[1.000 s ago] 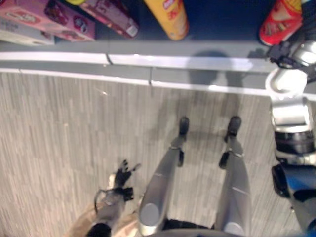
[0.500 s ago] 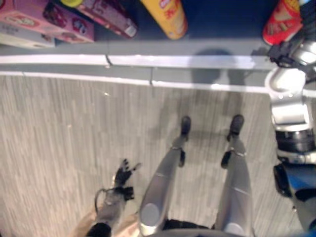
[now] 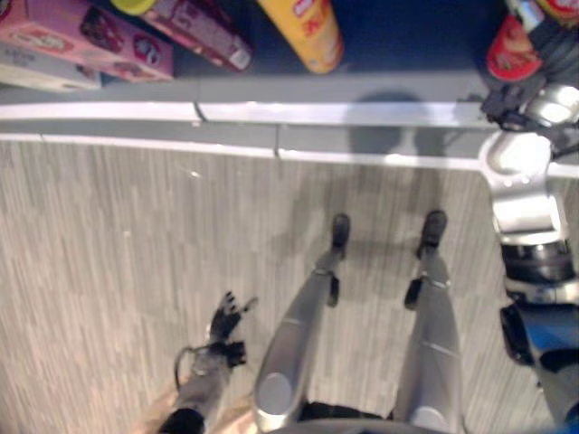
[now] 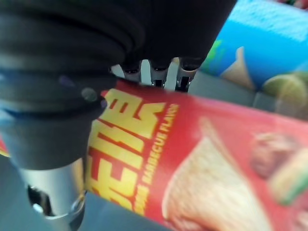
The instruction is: Put the goods on the table back onto the shelves and tidy them up.
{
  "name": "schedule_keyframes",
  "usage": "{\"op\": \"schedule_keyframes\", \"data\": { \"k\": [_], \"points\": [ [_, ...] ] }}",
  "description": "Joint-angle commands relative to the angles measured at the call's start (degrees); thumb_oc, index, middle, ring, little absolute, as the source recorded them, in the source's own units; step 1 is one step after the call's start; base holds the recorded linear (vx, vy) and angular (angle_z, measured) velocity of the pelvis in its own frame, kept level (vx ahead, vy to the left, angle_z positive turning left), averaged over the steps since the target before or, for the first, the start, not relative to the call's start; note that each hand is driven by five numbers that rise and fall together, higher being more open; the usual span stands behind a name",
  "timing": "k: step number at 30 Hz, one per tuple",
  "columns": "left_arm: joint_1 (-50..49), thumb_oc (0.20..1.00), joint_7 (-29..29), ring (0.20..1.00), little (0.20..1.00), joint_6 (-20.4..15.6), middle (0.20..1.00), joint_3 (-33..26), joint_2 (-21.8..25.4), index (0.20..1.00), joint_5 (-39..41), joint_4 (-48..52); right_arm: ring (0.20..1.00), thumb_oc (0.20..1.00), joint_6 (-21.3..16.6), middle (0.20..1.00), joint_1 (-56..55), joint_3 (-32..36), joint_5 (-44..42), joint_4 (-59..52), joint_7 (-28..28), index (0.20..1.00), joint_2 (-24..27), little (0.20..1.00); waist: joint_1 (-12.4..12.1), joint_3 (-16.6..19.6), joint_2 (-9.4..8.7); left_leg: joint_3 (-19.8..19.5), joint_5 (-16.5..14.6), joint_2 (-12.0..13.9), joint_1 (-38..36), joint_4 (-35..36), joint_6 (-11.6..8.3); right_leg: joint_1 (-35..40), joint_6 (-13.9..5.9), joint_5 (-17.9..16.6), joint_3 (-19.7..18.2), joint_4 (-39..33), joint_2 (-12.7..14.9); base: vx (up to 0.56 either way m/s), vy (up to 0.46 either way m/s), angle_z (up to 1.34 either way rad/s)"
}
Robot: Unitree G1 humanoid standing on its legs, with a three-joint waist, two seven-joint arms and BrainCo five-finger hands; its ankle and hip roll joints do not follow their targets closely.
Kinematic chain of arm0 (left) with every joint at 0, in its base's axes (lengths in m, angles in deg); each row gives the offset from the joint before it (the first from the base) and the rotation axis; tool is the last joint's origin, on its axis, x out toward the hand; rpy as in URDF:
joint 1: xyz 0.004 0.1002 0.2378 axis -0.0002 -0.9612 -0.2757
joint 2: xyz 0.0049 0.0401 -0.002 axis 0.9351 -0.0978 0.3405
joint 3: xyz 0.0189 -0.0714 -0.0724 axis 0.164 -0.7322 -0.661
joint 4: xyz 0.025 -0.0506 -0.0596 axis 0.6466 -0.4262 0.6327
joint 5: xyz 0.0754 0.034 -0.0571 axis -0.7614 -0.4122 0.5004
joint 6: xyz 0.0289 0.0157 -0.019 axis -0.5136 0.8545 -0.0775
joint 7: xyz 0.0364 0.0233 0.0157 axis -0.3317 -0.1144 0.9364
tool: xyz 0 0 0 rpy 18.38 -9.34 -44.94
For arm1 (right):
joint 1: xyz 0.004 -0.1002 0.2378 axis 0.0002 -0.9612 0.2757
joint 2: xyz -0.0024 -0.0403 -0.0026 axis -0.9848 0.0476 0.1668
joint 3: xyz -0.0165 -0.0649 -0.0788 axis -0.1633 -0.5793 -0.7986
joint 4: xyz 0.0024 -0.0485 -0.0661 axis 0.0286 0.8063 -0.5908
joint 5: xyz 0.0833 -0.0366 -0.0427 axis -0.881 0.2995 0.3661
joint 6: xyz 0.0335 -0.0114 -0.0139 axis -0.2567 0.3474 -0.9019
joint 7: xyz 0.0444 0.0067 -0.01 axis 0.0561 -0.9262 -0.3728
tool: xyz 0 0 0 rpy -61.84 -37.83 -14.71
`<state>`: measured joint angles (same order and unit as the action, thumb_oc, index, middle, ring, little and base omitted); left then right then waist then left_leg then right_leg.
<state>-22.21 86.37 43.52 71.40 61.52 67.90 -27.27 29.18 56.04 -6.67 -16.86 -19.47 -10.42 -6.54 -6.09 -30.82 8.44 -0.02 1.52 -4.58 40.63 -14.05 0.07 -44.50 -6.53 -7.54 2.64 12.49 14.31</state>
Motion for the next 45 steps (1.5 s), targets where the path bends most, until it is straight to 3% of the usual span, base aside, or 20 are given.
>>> {"op": "schedule_keyframes", "data": {
  "k": [1,7,13,22,31,45],
  "points": [
    [-1.8,1.000,1.1,1.000,1.000,0.8,1.000,1.7,1.0,1.000,1.9,-1.8,1.000,1.000,-5.7,1.000,-2.3,2.1,-6.0,-6.5,-1.8,1.000,1.0,1.000,1.8,1.0,2.47,-0.7,-2.0,2.8,1.8,0.9,-3.75,4.6,-3.06,4.3,0.6,0.5,2.4,0.01,-0.031,0.04],
    [-1.4,1.000,0.3,1.000,1.000,1.4,1.000,1.3,0.2,1.000,3.2,-3.3,1.000,1.000,-10.2,1.000,-8.0,5.0,-17.8,-3.3,-5.0,1.000,-2.5,1.000,3.0,1.0,-0.56,-1.3,-0.3,3.8,-2.8,5.0,-4.56,9.8,-3.45,2.9,1.6,-4.1,1.4,0.02,-0.031,0.00],
    [-0.9,1.000,-0.4,1.000,1.000,2.0,1.000,0.7,-0.7,1.000,4.0,-4.8,1.000,1.000,-14.0,1.000,-12.0,5.3,-30.8,1.1,-10.0,1.000,-5.6,1.000,3.2,1.8,-2.44,-2.0,2.5,4.5,-8.0,10.7,-5.27,14.9,-3.87,1.4,2.8,-8.2,0.9,0.04,-0.037,-0.01],
    [-1.4,1.000,-1.4,1.000,1.000,2.7,1.000,-0.5,-0.7,1.000,3.5,-6.1,1.000,1.000,-15.7,1.000,-15.8,4.4,-38.8,4.7,-14.8,1.000,-6.5,1.000,2.8,2.1,-4.14,-2.6,3.2,5.4,-9.3,12.0,-5.61,15.8,-3.59,2.0,3.1,-8.2,0.3,0.02,-0.022,0.02],
    [-1.0,1.000,-1.4,1.000,1.000,2.7,1.000,-1.8,-0.6,1.000,3.9,-8.0,1.000,1.000,-14.9,1.000,-15.0,2.9,-40.7,8.8,-16.3,1.000,-5.5,1.000,2.5,1.0,-4.77,-2.6,3.5,5.9,-8.2,12.2,-5.82,14.4,-3.36,2.3,2.6,-7.7,-0.2,0.00,-0.003,0.00],
    [-1.0,1.000,-1.6,1.000,1.000,2.1,1.000,-2.0,0.5,1.000,3.5,-8.9,1.000,1.000,-13.3,1.000,-8.4,3.4,-36.4,12.7,-13.9,1.000,-0.1,1.000,1.3,1.0,-3.99,-2.8,3.5,6.1,-7.3,12.0,-6.07,12.6,-3.22,3.0,2.3,-6.8,-0.6,0.00,-0.001,0.00]
  ]
}}
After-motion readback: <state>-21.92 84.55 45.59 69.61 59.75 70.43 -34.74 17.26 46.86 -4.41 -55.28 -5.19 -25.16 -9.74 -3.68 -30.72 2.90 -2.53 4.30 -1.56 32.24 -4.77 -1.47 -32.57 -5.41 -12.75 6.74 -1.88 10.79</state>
